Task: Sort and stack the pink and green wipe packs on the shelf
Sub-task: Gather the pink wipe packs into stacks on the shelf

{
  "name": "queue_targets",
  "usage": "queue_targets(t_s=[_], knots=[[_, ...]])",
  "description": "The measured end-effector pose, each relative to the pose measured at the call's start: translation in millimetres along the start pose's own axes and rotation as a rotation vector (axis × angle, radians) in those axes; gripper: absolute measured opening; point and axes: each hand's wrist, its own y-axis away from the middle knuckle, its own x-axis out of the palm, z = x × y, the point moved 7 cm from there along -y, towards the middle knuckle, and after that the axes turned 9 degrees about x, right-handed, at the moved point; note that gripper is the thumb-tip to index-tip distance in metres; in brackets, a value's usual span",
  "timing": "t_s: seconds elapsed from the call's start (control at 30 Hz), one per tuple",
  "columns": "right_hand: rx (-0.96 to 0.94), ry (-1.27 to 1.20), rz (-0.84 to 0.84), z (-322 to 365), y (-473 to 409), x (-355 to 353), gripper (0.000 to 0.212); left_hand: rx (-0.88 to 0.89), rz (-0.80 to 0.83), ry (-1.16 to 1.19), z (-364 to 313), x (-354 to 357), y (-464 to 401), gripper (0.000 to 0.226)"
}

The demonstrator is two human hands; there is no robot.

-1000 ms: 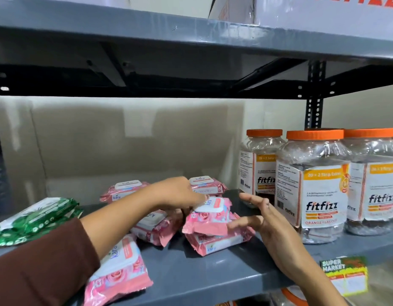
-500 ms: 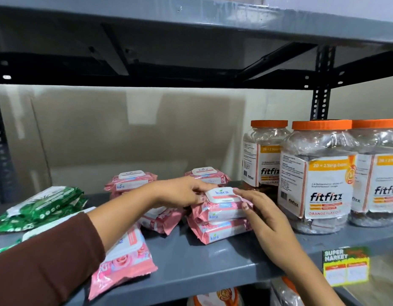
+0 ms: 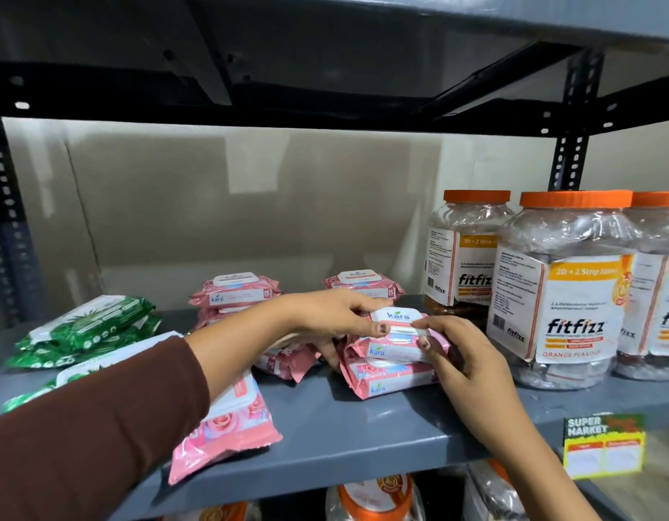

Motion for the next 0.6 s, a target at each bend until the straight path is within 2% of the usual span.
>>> queue_targets(t_s=[0.1,0.13,0.2,0.23,0.3,0.37,0.47,0.53,0.6], knots=[[-0.009,0.011,0.036,5,2,8,0.022,-0.001,-0.042,-0.040,1,0,13,0.045],[0.004,0.016,0.039,2,1,9,0.023,-0.006,-0.048,-0.113,-3,0,16,0.046],[0.054,0.011,0.043,-4,1,1,0.024,-0.004,-0.106,-0.421,-18,-6,25,0.050],[0.042,-0.005,0.081,5,2,9,0.024,-0.018,-0.232,-0.599,-21,-21,47,0.051],[-0.022,0.000,0.034,14,6,-4,0.024,-0.066,-0.494,-0.889,-35,-36,79,0.053],[-0.104,-0.006,-0.054,34,11,-18,0.025,-0.244,-0.618,-1.077,-30,-34,118,0.063],[-0.191,-0.149,-0.046,81,9,-12,0.019,-0.528,-0.521,-1.100,1,-18,155,0.078],[-0.198,-0.147,0.098,112,-1,17,0.014,-0.599,-0.444,-1.055,17,-19,159,0.085],[-0.144,-0.022,0.287,133,-17,55,0.018,-0.638,-0.375,-1.020,24,-21,157,0.085]])
